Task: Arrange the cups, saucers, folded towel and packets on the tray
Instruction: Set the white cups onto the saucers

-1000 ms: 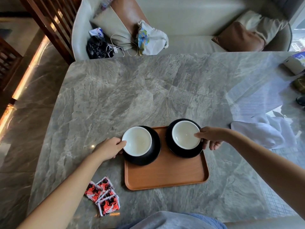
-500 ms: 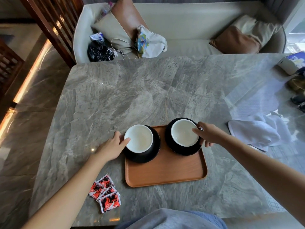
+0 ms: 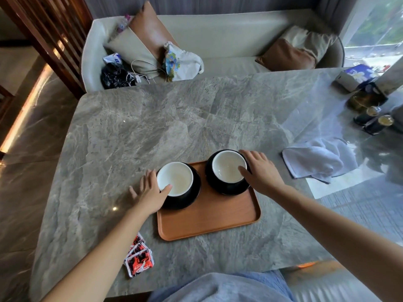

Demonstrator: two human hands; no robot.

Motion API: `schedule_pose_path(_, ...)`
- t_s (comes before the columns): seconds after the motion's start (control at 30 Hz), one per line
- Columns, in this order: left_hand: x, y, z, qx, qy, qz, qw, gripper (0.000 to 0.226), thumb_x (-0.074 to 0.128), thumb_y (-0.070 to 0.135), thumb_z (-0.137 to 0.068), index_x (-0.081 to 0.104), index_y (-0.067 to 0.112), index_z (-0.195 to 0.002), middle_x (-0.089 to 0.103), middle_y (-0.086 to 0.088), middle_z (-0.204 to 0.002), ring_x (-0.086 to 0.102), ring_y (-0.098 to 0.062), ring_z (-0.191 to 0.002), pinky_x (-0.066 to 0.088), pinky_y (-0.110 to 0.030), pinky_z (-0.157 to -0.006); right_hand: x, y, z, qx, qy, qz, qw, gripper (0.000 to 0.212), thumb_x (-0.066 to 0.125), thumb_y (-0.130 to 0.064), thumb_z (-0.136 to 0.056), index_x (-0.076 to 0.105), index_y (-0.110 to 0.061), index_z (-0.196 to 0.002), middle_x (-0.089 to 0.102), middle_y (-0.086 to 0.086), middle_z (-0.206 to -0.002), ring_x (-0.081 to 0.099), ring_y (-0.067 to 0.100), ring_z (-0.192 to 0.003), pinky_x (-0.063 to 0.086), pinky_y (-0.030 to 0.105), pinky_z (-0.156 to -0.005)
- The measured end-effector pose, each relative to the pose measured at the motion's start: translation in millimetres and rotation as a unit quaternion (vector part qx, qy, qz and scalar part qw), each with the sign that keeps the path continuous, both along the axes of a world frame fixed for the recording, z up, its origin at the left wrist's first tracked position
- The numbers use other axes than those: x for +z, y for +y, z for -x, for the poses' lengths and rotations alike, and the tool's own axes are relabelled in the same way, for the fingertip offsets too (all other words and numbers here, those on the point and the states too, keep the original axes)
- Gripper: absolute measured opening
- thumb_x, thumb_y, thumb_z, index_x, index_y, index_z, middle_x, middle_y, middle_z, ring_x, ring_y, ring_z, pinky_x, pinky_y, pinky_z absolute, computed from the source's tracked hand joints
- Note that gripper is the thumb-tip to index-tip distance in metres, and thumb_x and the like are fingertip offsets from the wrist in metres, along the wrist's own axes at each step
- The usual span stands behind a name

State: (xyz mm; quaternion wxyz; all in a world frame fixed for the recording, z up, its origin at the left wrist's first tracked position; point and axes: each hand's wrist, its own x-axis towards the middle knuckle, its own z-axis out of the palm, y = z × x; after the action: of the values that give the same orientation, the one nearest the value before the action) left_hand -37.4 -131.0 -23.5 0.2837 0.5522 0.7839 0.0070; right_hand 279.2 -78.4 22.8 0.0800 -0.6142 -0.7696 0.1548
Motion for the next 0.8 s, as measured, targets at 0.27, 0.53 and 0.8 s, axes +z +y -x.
schedule_pose_path(0.27,31,2,-33,-0.077,0.04,-0.154,0.984,0.078,0.033,0.054,-0.091,-0.014,0.028,-0.146,-0.019,0.008,-0.157,-0.023,-0.012,-0.142,-0.015,-0.053,-0.112,1,-25,15,0.052,-0.041,-0.011,0.998,0.067,0.034,-0.049,-0.095,-0.001,-0.033,-0.15,-0.006,-0.004,-0.161,-0.011,0.02,-0.147,-0.001,0.051,-0.117)
schedule_pose_path(0.53,62,2,-104,-0.2,0.036,-0.199,0.959,0.077,0.025,0.059,-0.09,-0.027,0.031,-0.139,-0.028,0.009,-0.153,-0.03,-0.011,-0.139,-0.02,-0.051,-0.11,3,-41,-8,0.057,-0.042,-0.008,0.997,0.069,0.034,-0.051,-0.094,-0.005,-0.034,-0.149,-0.012,-0.006,-0.16,-0.016,0.019,-0.146,-0.004,0.052,-0.117)
schedule_pose_path(0.8,71,9,-180,-0.253,0.036,-0.188,0.948,0.078,0.025,0.059,-0.09,-0.029,0.033,-0.139,-0.029,0.009,-0.152,-0.029,-0.013,-0.14,-0.019,-0.051,-0.11,5,-40,-80,0.036,-0.045,0.008,0.998,0.07,0.032,-0.054,-0.094,-0.007,-0.035,-0.149,-0.013,-0.007,-0.16,-0.016,0.018,-0.146,-0.003,0.051,-0.117)
